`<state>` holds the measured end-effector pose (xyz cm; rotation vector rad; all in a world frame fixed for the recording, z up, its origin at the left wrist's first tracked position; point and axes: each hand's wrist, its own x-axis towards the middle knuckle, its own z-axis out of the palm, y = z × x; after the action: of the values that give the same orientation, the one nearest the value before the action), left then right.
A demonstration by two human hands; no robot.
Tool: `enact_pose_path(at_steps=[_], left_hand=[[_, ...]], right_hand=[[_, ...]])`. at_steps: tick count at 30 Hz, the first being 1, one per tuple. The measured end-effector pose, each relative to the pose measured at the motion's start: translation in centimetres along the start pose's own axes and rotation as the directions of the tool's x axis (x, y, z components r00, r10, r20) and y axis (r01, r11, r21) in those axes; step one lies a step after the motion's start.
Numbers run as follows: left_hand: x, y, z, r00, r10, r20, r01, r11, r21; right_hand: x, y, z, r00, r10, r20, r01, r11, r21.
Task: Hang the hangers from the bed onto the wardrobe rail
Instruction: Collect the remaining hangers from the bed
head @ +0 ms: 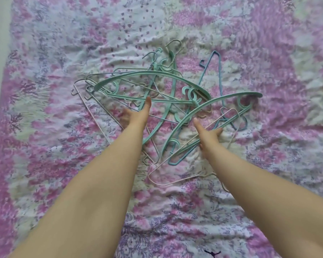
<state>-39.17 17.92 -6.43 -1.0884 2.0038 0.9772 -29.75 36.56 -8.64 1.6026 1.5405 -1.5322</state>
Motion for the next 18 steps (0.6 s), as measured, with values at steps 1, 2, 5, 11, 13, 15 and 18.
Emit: enact_pose_path(at_steps=[1,2,5,11,13,15,18], left_hand=[[0.6,1.0,0.5,0.999,-0.042,-0.030,0.043,0.999,0.025],[0.6,1.8,0.7,0.996,-0.072,-0.045,0.075,0.996,0.058],[2.0,3.0,1.5,0.988,-0.123,-0.090,0.136,0.980,0.148],[2.2,2.1,3.0,0.985,-0.119,-0.123,0.129,0.989,0.078],[1.9,1.1,2.6,0.983,-0.118,-0.142,0.138,0.980,0.143],[2.3,-0.1,2.1,0.973,-0.080,-0.216,0.131,0.963,0.234],[2.4,-1.4,2.3,0.977,0.006,-0.211,0.019,0.993,0.116]], right_hand=[[0.8,-0.4,0.3,0.998,-0.010,-0.057,0.008,1.000,-0.022],[1.1,-0.8,0.4,0.994,-0.003,-0.112,-0.001,0.999,-0.032],[2.2,-2.9,1.0,0.977,0.126,-0.170,-0.119,0.992,0.051],[4.2,-3.4,1.0,0.984,0.103,-0.148,-0.116,0.990,-0.081],[4.5,-2.0,0.5,0.996,0.010,-0.093,-0.029,0.979,-0.203],[4.4,-0.8,-0.3,0.993,-0.102,-0.055,0.081,0.949,-0.304],[4.4,-0.2,-1.2,0.974,-0.225,0.005,0.216,0.929,-0.302]])
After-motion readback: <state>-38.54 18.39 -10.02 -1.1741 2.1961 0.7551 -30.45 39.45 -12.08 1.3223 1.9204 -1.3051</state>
